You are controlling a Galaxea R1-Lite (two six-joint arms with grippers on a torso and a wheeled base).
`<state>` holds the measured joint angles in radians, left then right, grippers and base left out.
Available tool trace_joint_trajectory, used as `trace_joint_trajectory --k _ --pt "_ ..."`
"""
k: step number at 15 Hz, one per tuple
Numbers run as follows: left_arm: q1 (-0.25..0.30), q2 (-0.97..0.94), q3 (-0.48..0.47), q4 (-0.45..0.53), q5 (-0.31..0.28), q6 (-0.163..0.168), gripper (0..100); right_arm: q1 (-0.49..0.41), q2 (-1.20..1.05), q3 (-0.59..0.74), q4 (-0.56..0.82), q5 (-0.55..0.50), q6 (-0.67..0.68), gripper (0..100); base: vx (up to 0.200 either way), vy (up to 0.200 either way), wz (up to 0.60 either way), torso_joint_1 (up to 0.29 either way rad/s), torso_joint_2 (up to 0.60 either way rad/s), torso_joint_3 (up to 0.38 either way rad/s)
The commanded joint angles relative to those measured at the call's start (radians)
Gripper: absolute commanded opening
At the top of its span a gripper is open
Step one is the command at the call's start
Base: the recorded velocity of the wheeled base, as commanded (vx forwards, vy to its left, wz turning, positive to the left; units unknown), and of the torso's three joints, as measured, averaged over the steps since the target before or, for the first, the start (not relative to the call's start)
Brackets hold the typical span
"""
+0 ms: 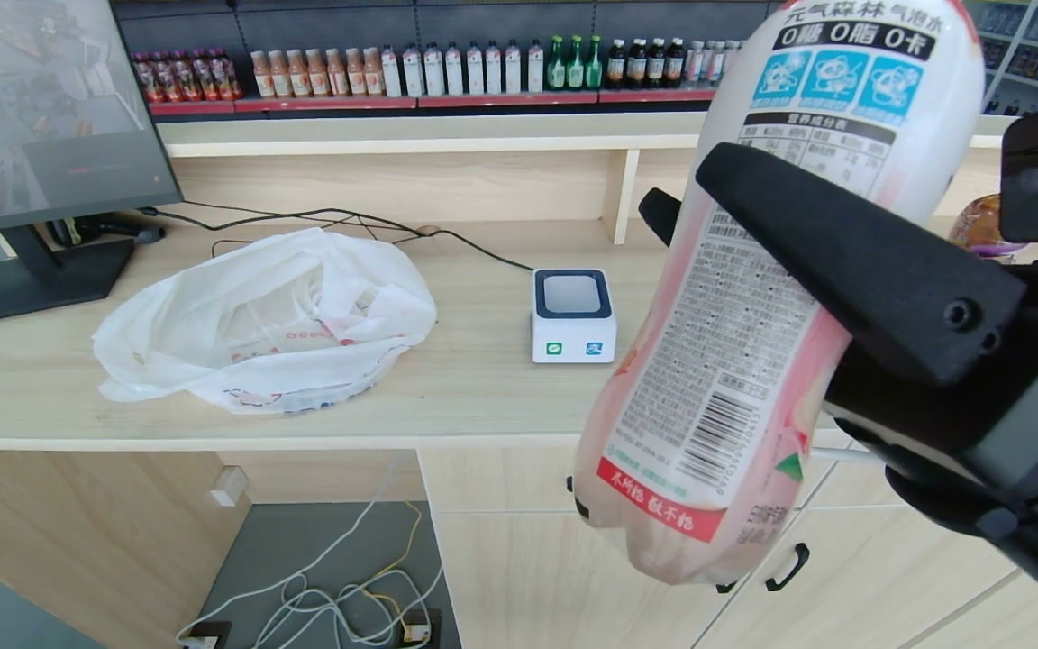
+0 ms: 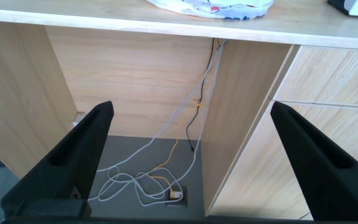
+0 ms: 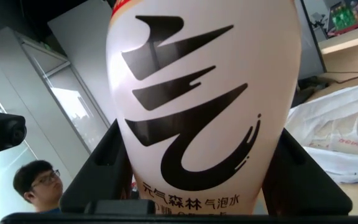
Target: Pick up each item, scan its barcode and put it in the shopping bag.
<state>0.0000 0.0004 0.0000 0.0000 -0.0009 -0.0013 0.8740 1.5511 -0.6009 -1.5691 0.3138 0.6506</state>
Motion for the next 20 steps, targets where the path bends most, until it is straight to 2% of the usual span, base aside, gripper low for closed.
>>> trace_joint_trajectory --k 1,10,13,17,20 --pt "0.000 0.000 0.000 0.000 -0.001 0.000 100 0.008 0.006 0.003 -0.002 0.001 -0.013 0 0.000 0.000 0.00 0.000 0.00 0.000" --pt "0.000 0.000 0.000 0.000 0.001 0.000 100 0.002 -0.037 0.032 -0.002 0.002 -0.022 0 0.000 0.000 0.00 0.000 0.00 0.000" --pt "0.000 0.000 0.000 0.000 -0.001 0.000 100 0.002 -0.055 0.067 -0.002 0.047 -0.042 0 0.000 0.000 0.00 0.000 0.00 0.000" --pt "0.000 0.000 0.000 0.000 -0.001 0.001 100 -0.036 -0.031 0.196 -0.002 0.076 -0.250 0 0.000 0.000 0.00 0.000 0.00 0.000" --pt "0.000 0.000 0.000 0.000 -0.001 0.000 100 -0.101 -0.034 0.262 -0.002 0.064 -0.391 0 0.000 0.000 0.00 0.000 0.00 0.000"
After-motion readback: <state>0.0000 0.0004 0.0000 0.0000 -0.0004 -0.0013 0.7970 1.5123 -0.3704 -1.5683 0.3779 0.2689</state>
